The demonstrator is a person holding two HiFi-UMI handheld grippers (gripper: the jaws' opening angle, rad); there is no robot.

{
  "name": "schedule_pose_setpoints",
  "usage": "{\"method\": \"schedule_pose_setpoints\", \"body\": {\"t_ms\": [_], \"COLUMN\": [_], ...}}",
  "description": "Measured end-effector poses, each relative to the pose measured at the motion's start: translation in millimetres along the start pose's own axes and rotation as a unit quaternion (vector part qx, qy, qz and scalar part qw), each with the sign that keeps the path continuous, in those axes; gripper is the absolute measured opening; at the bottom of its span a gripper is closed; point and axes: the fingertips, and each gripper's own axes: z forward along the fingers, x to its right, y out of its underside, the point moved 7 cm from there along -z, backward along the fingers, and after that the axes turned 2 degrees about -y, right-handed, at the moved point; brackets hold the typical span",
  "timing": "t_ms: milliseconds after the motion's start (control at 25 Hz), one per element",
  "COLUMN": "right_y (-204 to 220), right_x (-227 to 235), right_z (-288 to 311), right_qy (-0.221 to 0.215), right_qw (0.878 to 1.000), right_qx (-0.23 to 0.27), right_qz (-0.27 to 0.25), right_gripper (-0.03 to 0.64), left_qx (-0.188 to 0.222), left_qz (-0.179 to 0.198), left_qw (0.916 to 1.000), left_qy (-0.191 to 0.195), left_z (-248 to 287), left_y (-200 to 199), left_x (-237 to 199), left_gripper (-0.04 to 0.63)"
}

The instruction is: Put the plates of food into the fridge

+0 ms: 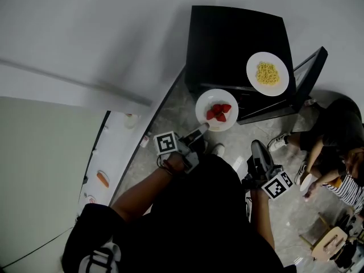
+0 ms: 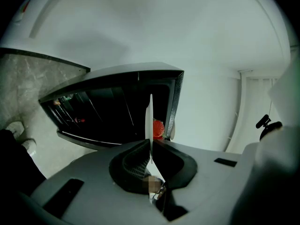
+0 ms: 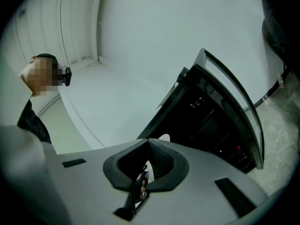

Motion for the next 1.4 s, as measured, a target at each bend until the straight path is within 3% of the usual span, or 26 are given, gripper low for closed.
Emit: {"method": "schedule_pose_setpoints", "body": {"t_ms": [240, 480, 760, 1040, 1400], "right_y": [3, 5, 6, 2, -3], "right_x": [-4, -11, -14, -17, -13], "right_z": [2, 7, 9, 9, 10], "right_qy": [0.0, 0.001, 0.007, 0.017, 0.031], "right_qw": [1.0, 0.996, 0.99, 0.985, 0.986], "right_qx": [-0.011, -0.026, -0.013, -0.013, -0.003], "right_qz": [-0.008, -0.08, -0.14, -0.169, -0.166], "right_gripper": [0.025, 0.025, 0.025, 0.025, 0.025], "left_qx": [0.022, 0.031, 0.05, 0.067, 0.078], "left_qz": [0.011, 0.015, -0.01, -0.026, -0.046], "left_qw": [0.9997, 0.9991, 0.9985, 0.9963, 0.9938], "left_qy": [-0.002, -0.027, -0.02, -0.048, -0.065], "left_z": [16, 28, 48, 55, 69], "left_y": [-12, -28, -41, -50, -60], "left_x": [-24, -41, -42, -50, -61], "left_gripper": [0.034, 0.034, 0.034, 0.034, 0.034]}}
